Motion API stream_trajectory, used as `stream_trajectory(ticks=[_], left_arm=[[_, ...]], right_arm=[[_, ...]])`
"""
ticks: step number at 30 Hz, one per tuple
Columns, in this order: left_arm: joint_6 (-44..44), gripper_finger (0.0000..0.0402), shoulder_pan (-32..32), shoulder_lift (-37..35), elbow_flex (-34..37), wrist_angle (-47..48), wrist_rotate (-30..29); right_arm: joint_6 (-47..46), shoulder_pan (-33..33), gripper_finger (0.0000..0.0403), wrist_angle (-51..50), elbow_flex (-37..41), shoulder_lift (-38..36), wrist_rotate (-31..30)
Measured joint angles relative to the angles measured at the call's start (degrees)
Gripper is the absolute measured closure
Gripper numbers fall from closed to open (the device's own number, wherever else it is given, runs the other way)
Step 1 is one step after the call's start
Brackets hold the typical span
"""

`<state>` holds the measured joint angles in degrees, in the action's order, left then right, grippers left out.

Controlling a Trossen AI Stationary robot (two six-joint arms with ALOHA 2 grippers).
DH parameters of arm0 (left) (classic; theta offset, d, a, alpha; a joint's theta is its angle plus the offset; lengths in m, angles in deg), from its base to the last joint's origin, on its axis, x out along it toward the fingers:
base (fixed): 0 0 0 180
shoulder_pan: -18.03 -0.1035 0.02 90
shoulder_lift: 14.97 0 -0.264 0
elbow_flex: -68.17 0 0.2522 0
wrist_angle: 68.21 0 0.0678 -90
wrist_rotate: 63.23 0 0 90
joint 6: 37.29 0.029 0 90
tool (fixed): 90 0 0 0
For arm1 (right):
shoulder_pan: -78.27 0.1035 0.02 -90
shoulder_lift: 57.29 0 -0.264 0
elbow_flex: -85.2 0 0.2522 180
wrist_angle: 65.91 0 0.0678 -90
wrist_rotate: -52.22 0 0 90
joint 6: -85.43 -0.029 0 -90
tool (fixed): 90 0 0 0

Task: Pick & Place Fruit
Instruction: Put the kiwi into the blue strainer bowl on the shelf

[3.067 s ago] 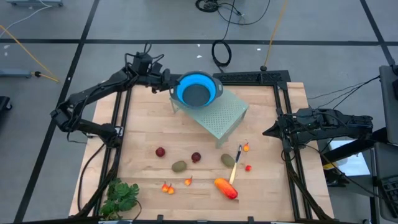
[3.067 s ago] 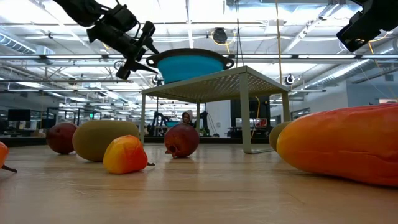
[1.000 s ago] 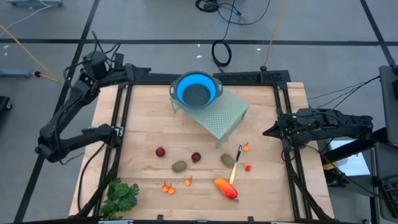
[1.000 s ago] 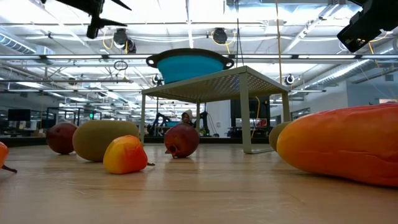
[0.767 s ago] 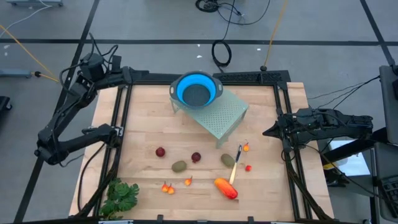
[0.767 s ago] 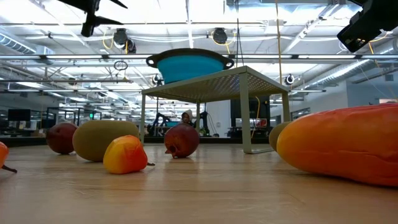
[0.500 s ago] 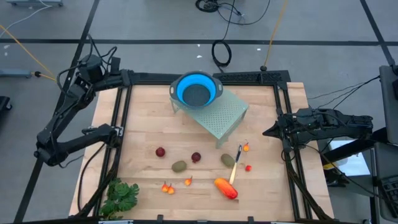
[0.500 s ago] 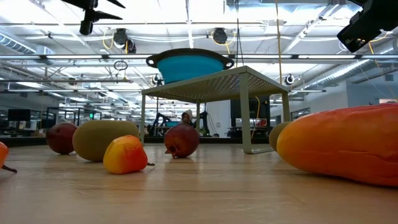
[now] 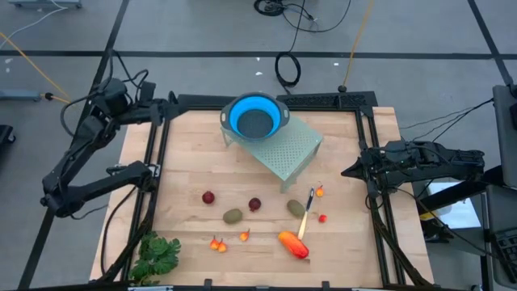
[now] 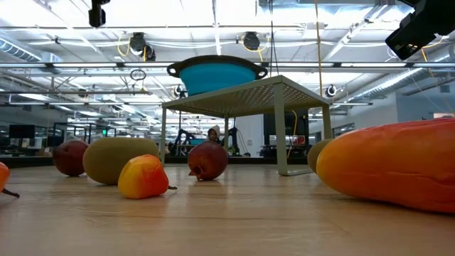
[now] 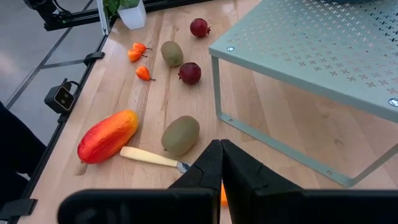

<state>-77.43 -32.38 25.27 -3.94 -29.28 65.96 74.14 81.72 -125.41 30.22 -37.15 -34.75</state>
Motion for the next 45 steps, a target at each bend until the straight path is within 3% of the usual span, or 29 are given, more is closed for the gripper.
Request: stream_trajectory(ticks=[4, 19, 25, 33, 45], left_arm=[[0.44, 0.0398, 2.32, -1.40, 0.00, 0.14, -0.02], [-1.51, 0.0399, 13.57, -3.27, 0.00, 0.42, -0.85], [-2.46, 0.0400, 19.99, -3.24, 0.00, 0.75, -5.85], [-3.90, 0.0401, 30.14, -3.00, 0.00, 4.94, -17.33], [-9.49, 0.0401, 46.54, 4.65, -0.02, 4.83, -28.92]], right_arm=[[0.00, 0.00, 0.0403, 0.00, 0.00, 0.00, 0.00], [0.00, -0.01, 0.0403, 0.01, 0.00, 0.00, -0.02], [0.04, -0.01, 0.0403, -0.02, 0.00, 0.01, -0.02], [0.91, 0.01, 0.0403, -1.70, 0.00, 0.02, -0.02], [2.33, 0.00, 0.0403, -2.95, 0.00, 0.02, 0.00]])
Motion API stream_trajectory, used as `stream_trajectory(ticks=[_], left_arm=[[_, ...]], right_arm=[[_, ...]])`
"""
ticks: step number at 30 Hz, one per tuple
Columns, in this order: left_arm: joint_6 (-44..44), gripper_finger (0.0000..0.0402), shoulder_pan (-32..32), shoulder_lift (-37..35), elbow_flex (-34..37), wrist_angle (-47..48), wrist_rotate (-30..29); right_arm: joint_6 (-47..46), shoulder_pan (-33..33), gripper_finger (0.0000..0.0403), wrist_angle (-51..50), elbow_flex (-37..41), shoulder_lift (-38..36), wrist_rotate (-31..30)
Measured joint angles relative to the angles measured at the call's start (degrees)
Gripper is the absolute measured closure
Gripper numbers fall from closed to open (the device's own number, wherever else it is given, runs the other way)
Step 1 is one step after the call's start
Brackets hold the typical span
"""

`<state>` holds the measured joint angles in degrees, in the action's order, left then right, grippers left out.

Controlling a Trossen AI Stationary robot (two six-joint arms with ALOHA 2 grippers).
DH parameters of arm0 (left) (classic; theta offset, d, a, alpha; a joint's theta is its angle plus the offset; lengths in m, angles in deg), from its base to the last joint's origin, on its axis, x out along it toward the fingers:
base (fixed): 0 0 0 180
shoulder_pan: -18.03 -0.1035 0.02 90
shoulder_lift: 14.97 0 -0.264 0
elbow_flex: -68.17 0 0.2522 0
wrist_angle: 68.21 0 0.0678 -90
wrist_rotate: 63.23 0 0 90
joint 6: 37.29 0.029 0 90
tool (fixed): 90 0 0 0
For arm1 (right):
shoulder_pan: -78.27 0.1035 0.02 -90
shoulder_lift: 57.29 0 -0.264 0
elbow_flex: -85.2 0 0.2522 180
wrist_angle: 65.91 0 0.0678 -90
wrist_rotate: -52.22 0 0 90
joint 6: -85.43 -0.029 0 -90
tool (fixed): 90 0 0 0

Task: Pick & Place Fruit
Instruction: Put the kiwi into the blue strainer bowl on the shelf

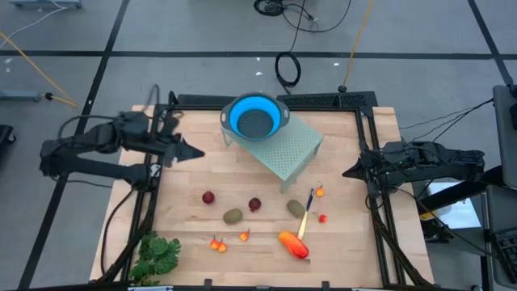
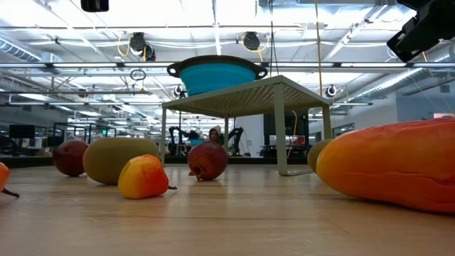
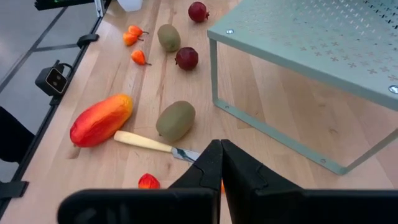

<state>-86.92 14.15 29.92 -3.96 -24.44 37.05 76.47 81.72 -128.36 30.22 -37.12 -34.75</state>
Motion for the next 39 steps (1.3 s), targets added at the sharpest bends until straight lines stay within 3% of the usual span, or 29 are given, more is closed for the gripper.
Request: stream_trajectory(ticks=[22, 39], left_arm=[[-18.16, 0.0400, 25.30, 16.98, 0.00, 2.02, -16.90], [-30.44, 0.0400, 32.23, 28.56, 0.00, 1.87, -19.51]], right_arm=[[1.76, 0.01, 0.0403, 0.52, 0.00, -3.10, 0.11], [2.83, -0.01, 0.0403, 4.51, 0.00, -15.93, 0.16]])
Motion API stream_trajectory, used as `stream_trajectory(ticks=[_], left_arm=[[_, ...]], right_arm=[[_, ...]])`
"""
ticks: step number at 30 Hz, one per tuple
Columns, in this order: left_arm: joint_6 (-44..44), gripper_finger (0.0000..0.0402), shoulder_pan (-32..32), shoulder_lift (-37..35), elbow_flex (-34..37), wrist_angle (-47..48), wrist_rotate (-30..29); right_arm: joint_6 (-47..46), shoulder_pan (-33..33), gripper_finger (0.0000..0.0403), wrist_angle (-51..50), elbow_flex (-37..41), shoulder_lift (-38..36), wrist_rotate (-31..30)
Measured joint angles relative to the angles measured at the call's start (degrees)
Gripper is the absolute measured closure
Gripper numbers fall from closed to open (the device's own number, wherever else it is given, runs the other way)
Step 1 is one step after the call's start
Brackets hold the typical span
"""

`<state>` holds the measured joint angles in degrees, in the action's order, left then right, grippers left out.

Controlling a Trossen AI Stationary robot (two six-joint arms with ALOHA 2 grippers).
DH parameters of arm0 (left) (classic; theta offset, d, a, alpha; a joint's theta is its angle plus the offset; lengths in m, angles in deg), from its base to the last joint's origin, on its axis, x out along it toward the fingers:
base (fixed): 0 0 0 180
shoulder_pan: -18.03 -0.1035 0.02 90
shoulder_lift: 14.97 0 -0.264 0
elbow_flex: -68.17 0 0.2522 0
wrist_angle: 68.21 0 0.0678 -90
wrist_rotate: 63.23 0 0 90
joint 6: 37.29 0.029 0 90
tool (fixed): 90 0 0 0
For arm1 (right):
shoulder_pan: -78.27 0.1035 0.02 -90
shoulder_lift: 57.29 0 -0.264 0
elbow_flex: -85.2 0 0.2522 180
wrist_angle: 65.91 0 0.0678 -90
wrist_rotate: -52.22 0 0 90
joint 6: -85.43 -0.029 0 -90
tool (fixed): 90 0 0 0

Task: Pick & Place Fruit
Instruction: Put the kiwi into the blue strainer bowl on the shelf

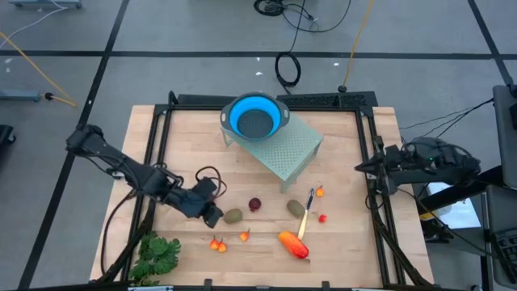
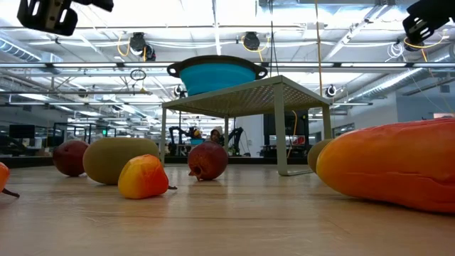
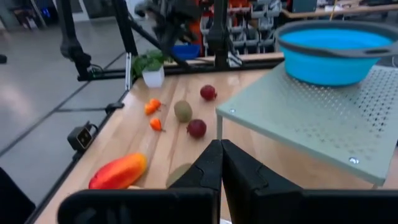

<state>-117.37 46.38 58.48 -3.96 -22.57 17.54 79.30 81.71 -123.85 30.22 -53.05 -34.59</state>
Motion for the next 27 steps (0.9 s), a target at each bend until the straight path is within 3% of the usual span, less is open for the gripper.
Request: stream_trajectory(ticks=[6, 17, 27], left_arm=[[-1.08, 0.0401, 0.33, 2.02, 0.00, 0.16, -0.71], [-2.02, 0.0401, 0.27, 2.34, 0.00, 5.69, -2.91], [-2.13, 0.0401, 0.24, 2.34, 0.00, 5.67, -4.53]], right_arm=[[-1.62, 0.02, 0.0403, 4.41, 3.05, -3.52, 0.27], [-1.86, 0.04, 0.0403, 21.14, 15.32, -4.00, 9.06], [-0.79, 0.04, 0.0403, 29.97, 22.50, -4.01, 9.13]])
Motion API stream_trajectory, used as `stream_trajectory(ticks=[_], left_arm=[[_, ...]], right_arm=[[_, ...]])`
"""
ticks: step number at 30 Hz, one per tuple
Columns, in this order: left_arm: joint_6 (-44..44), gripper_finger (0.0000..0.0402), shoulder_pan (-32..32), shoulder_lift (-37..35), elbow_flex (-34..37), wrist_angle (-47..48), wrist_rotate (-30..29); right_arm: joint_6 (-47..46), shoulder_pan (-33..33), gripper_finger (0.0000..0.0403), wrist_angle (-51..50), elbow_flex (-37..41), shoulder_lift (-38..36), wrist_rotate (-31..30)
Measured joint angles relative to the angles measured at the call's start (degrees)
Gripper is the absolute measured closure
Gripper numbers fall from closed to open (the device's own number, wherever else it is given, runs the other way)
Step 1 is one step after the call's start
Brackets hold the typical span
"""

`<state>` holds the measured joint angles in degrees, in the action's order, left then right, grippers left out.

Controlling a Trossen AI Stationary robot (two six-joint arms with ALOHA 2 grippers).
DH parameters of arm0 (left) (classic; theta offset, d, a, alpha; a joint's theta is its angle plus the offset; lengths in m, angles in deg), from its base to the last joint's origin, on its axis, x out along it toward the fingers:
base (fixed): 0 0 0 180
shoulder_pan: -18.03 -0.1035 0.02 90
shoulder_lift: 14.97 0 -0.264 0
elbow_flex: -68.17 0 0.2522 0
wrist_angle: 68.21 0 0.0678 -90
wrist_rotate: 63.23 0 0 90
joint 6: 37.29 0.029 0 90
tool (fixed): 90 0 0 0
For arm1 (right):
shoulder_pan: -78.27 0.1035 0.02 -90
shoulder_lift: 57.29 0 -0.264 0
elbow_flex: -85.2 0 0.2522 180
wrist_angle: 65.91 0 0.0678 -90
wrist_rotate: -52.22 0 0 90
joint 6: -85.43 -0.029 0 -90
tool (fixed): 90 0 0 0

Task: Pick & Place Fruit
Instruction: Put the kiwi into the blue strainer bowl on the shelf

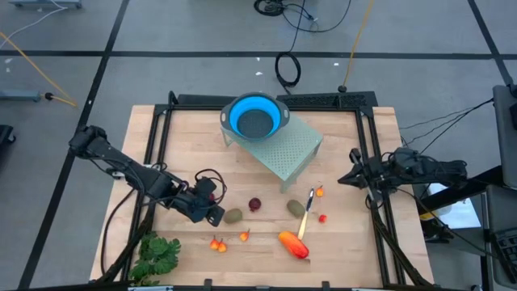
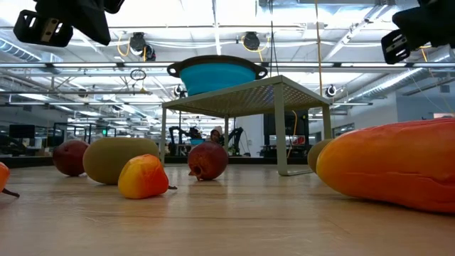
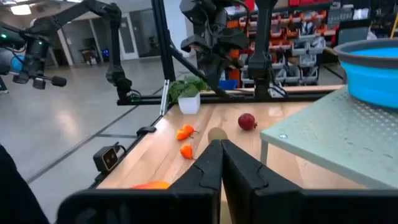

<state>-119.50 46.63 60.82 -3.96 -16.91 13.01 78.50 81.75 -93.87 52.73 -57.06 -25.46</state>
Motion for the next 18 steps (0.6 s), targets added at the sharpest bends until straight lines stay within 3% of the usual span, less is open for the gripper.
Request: stream_trajectory(ticks=[10, 18], left_arm=[[1.28, 0.0401, 0.02, 0.00, 0.00, -0.84, -1.69], [8.81, 0.0401, -0.02, 0.50, -0.02, -9.69, -4.54]], right_arm=[[-1.83, 0.00, 0.0403, 11.40, 8.63, 0.00, 1.61], [-2.37, 0.00, 0.0403, 16.13, 12.21, -0.02, 1.51]])
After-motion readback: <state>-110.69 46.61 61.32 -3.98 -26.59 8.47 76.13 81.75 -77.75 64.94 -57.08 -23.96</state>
